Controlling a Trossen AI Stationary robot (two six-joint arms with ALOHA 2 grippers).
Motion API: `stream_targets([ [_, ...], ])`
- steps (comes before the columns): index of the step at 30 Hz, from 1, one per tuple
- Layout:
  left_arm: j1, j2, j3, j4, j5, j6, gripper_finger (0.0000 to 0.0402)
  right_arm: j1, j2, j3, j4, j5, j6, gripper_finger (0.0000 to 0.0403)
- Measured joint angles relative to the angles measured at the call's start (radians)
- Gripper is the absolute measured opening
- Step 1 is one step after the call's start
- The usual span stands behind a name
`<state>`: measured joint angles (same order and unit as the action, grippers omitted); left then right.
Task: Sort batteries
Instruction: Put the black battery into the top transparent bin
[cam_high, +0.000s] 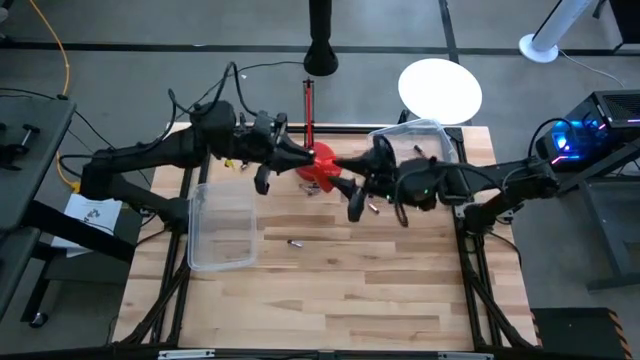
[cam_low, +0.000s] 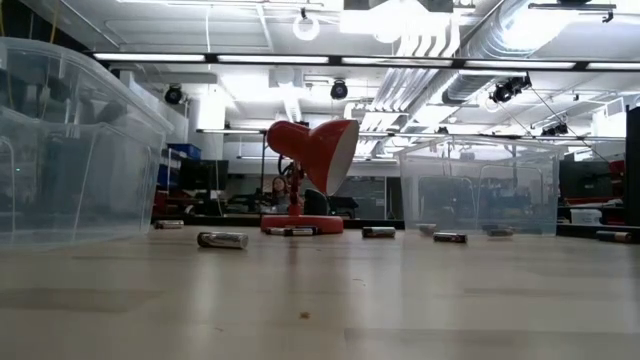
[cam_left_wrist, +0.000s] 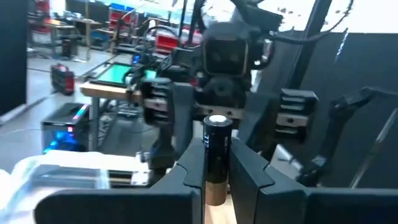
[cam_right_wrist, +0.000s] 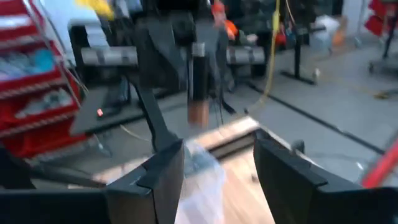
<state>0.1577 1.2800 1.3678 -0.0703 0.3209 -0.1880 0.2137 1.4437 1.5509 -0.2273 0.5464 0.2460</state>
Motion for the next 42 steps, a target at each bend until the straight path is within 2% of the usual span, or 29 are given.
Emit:
stream_targets([
  [6,-0.002,0.029,0.0,0.115,0.003,-0.037,0.0028,-0.037,0.005,0.0,0.042,-0.119,-0.02,0.0189],
  [23,-0.008,0.065,0.0,0.144,0.01,-0.051,0.0028,-0.046,0.024,0.0,0.075,-0.141,-0.037,0.0185],
  [34,-0.01,0.065,0.0,0.128,0.01,-0.055,0.0028,-0.05,0.024,0.0,0.098,-0.144,-0.045,0.008],
  [42,-0.019,0.08,0.0,0.145,0.013,-0.066,0.0029,-0.05,0.021,0.0,0.095,-0.153,-0.047,0.0028],
])
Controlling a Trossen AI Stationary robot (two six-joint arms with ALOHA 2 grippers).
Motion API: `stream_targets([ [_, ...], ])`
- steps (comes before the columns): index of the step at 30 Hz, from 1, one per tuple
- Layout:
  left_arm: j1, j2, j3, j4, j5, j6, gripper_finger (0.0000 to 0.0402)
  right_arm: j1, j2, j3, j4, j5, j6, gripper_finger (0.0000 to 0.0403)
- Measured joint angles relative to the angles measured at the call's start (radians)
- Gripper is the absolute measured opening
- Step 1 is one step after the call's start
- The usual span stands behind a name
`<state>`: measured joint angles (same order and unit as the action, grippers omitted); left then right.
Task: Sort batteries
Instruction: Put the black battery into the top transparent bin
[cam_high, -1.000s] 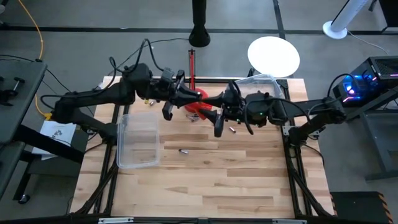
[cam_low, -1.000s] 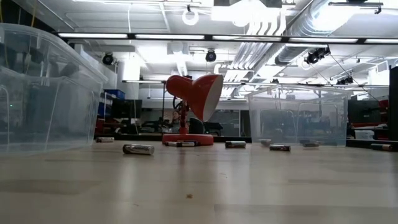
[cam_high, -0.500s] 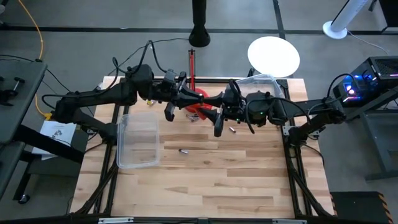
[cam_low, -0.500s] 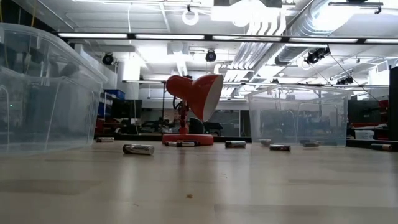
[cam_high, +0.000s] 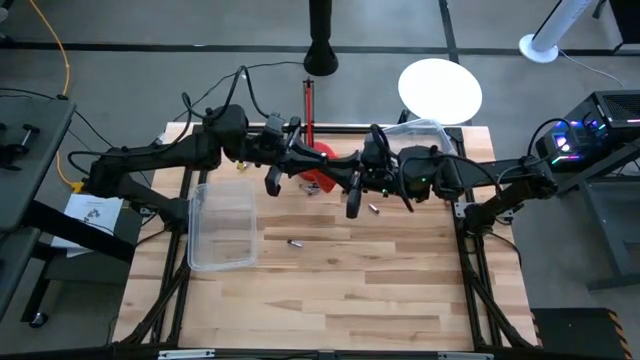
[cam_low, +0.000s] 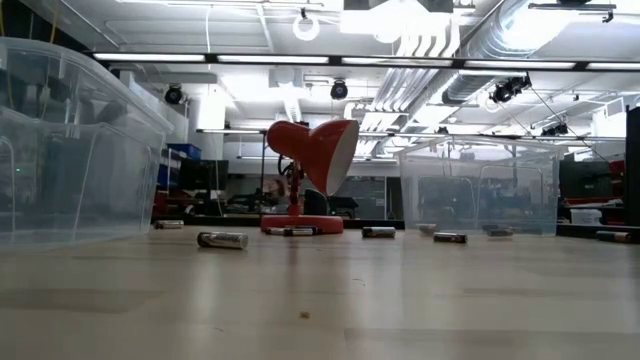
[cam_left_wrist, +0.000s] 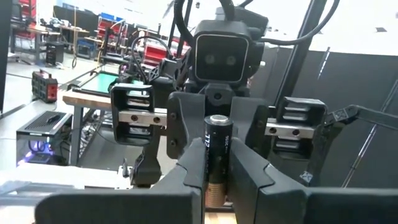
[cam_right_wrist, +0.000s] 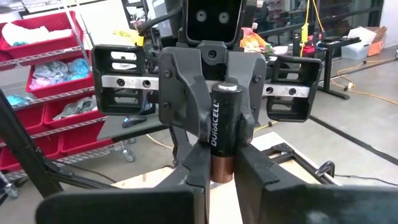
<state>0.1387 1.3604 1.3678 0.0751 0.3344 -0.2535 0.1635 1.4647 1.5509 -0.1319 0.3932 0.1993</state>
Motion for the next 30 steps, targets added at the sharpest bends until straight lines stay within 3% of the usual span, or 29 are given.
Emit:
stream_targets([
  [10,0.031,-0.031,0.012,0.04,-0.034,0.009,0.0164,0.001,-0.009,-0.001,-0.001,0.009,-0.054,0.0028],
  [15,0.087,-0.102,0.025,-0.101,-0.035,0.066,0.0177,0.003,-0.062,-0.001,-0.078,0.104,-0.076,0.0028],
  [19,0.149,-0.203,0.026,-0.232,-0.033,0.129,0.0176,0.002,-0.12,-0.001,-0.266,0.243,-0.011,0.0028],
  [22,0.183,-0.272,-0.023,-0.284,-0.033,0.13,0.0176,-0.022,-0.152,0.0,-0.499,0.364,0.13,0.0028],
  [25,0.196,-0.336,-0.121,-0.284,-0.033,0.099,0.0176,-0.086,-0.165,0.0,-0.818,0.429,0.415,0.0028],
  [28,0.191,-0.397,-0.259,-0.183,-0.033,0.004,0.0176,-0.167,-0.164,-0.015,-1.13,0.437,0.71,0.0028],
  [30,0.179,-0.423,-0.365,-0.081,-0.034,-0.081,0.0177,-0.222,-0.167,-0.059,-1.214,0.435,0.79,0.0028],
])
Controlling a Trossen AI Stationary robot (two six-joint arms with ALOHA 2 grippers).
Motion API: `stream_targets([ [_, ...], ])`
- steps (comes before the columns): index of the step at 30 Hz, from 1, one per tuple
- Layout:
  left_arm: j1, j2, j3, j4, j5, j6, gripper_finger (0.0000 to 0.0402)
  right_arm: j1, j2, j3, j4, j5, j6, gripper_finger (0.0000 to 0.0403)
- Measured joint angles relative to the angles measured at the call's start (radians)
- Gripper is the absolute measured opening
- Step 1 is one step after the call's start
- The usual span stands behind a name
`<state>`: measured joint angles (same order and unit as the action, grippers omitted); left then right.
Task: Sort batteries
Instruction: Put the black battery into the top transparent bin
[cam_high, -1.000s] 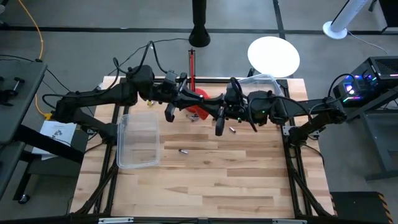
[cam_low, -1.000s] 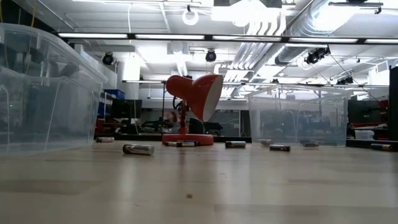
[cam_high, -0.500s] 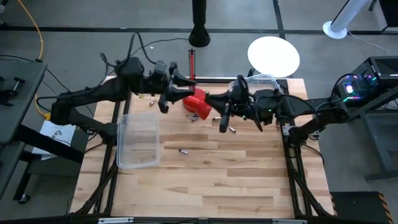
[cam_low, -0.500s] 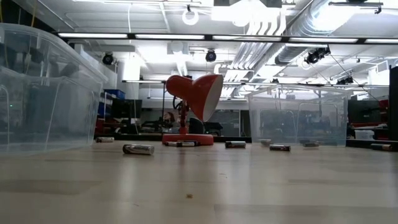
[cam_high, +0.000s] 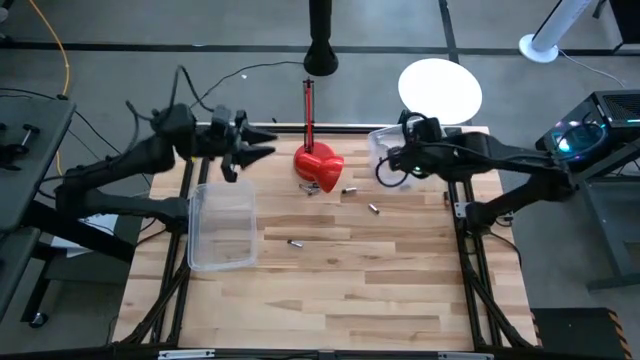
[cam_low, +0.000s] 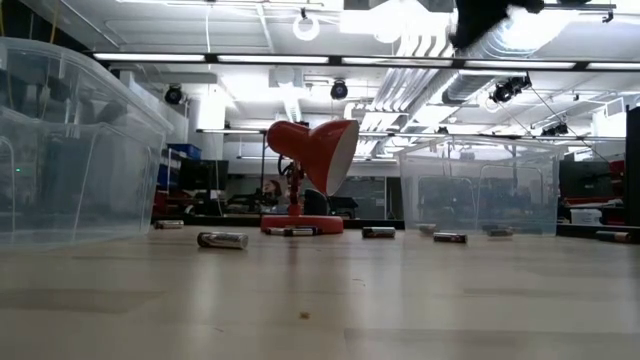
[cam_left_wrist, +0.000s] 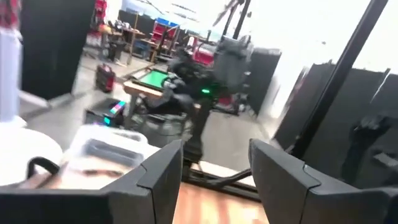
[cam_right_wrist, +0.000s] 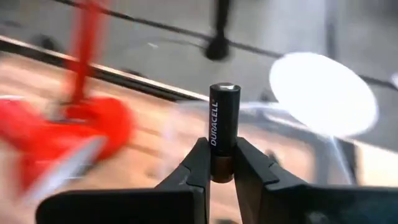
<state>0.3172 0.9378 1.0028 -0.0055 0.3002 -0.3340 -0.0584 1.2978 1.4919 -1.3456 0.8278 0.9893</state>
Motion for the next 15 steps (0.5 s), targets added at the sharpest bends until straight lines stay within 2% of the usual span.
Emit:
stream_targets([
  [3,-0.017,-0.016,-0.142,0.168,-0.031,-0.114,0.0177,-0.093,-0.003,-0.077,0.005,-0.091,0.005,0.0028],
  [6,-0.026,-0.02,-0.229,0.284,-0.052,-0.202,0.0177,-0.177,-0.004,-0.173,0.086,-0.182,-0.035,0.0028],
  [11,-0.031,-0.019,-0.256,0.277,-0.053,-0.224,0.0177,-0.297,-0.003,-0.325,0.294,-0.373,-0.126,0.0059],
  [15,-0.031,-0.029,-0.256,0.296,-0.052,-0.223,0.0177,-0.362,-0.003,-0.392,0.424,-0.458,-0.13,0.0081],
])
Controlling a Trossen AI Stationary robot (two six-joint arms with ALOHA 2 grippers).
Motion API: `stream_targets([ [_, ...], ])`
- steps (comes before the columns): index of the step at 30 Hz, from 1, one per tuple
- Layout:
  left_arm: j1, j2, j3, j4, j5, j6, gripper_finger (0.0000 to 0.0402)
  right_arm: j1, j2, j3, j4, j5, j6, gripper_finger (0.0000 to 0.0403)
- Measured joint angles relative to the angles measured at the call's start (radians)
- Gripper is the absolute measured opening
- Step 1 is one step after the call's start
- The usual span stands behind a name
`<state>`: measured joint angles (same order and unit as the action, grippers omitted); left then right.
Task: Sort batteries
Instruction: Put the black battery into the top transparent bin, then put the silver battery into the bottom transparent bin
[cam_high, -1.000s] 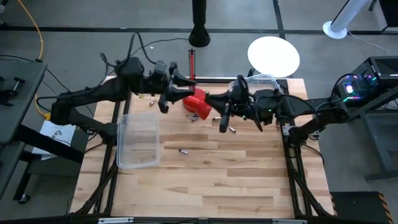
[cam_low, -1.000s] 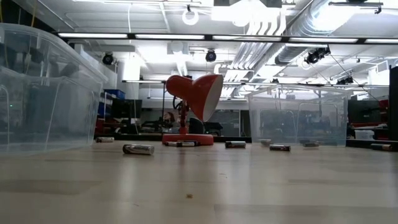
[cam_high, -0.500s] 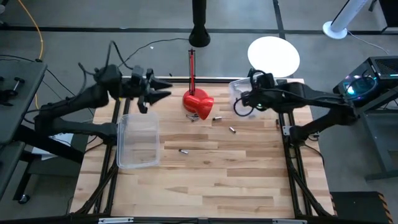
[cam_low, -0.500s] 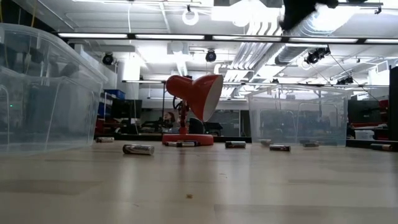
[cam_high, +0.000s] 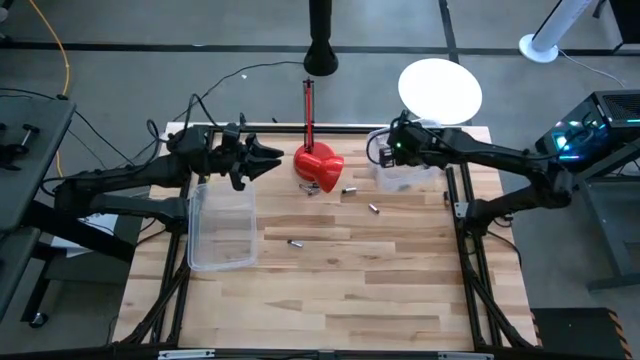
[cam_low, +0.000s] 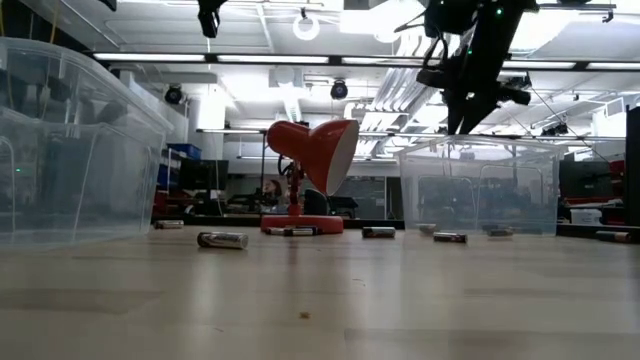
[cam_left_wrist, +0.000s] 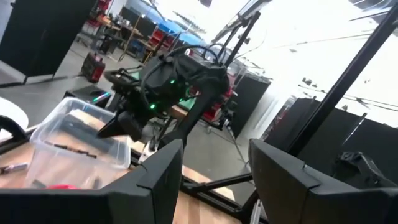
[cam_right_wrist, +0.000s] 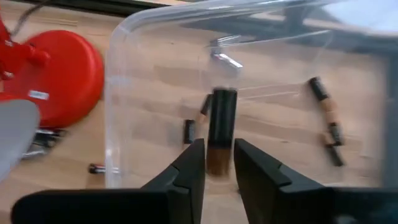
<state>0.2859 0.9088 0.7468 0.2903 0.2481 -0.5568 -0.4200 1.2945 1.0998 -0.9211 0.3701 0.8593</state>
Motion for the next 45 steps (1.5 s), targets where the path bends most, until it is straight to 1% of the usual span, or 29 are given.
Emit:
stream_targets([
  [5,0.0,-0.007,0.0,-0.007,0.003,0.0,0.0177,-0.03,0.0,-0.017,0.044,-0.057,-0.015,0.0102],
  [9,0.0,-0.006,0.0,-0.008,0.004,0.002,0.0177,-0.012,0.0,-0.012,0.027,-0.086,-0.059,0.0125],
  [12,0.0,-0.006,0.0,-0.027,0.01,0.036,0.0177,0.041,-0.02,0.006,0.046,-0.087,-0.111,0.014],
  [15,-0.007,-0.006,0.0,-0.088,0.012,0.089,0.0177,0.108,-0.054,0.024,0.091,-0.081,-0.152,0.015],
  [20,-0.026,0.006,0.0,-0.198,0.01,0.197,0.0177,0.238,-0.11,0.047,0.199,-0.085,-0.172,0.0155],
  [22,-0.027,0.01,0.0,-0.211,0.007,0.233,0.0177,0.29,-0.119,0.047,0.244,-0.091,-0.172,0.0156],
  [24,-0.016,0.009,0.003,-0.215,-0.022,0.254,0.0177,0.339,-0.122,0.047,0.28,-0.092,-0.172,0.0156],
  [27,0.026,0.013,0.051,-0.292,-0.095,0.263,0.0177,0.391,-0.122,0.047,0.308,-0.08,-0.166,0.0156],
  [29,0.059,0.031,0.097,-0.346,-0.095,0.312,0.0177,0.412,-0.122,0.047,0.304,-0.052,-0.148,0.0156],
  [32,0.097,0.077,0.163,-0.453,-0.045,0.401,0.0177,0.431,-0.122,0.047,0.305,-0.017,-0.108,0.0156],
  [36,0.115,0.146,0.233,-0.535,0.017,0.477,0.0177,0.45,-0.122,0.047,0.305,-0.011,-0.05,0.0156],
  [38,0.114,0.173,0.246,-0.553,0.046,0.508,0.0177,0.466,-0.113,0.047,0.314,-0.013,-0.023,0.0156],
  [41,0.108,0.2,0.247,-0.561,0.132,0.542,0.0177,0.496,-0.084,0.047,0.341,-0.012,0.01,0.0156],
  [45,0.105,0.216,0.247,-0.578,0.239,0.544,0.0177,0.541,-0.006,0.047,0.387,-0.028,0.064,0.0156],
])
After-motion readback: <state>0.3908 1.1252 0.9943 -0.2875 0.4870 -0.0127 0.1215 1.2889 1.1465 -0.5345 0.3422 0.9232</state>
